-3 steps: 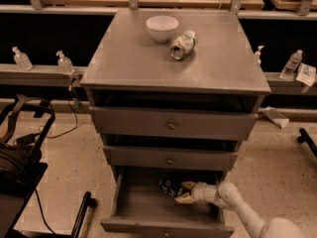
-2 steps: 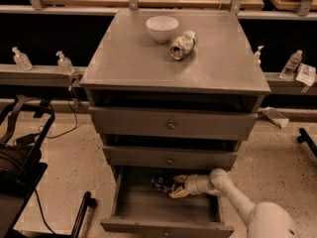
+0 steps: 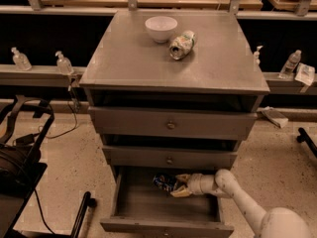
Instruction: Pick pepsi can from bottom drawer and place on counter
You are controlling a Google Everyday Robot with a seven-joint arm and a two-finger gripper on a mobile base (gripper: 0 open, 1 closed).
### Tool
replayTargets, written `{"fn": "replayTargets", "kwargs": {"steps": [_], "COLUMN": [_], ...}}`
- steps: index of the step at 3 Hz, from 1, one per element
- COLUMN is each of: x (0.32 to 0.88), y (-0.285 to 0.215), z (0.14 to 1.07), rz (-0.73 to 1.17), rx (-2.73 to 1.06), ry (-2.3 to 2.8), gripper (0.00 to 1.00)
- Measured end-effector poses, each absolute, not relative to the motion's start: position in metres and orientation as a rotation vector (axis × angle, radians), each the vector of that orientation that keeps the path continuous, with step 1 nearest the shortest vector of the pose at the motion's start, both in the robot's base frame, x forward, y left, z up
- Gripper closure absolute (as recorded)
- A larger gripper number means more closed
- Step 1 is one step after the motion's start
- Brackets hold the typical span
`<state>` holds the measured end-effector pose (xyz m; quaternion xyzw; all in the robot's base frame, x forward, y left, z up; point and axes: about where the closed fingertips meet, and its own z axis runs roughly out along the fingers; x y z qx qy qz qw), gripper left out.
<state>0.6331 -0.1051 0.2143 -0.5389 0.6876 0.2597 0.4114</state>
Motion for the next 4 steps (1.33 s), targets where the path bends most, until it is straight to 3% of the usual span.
{"fn": "replayTargets", "kwargs": {"steps": [3,4], "x": [0.583,0.568], "y": [-0.122,-0.105], "z": [0.278,0.28], "rz": [0.523,0.551], "rx": [-1.356,-1.381], "ry": [1.768,1.757], "gripper": [1.0,1.0]}}
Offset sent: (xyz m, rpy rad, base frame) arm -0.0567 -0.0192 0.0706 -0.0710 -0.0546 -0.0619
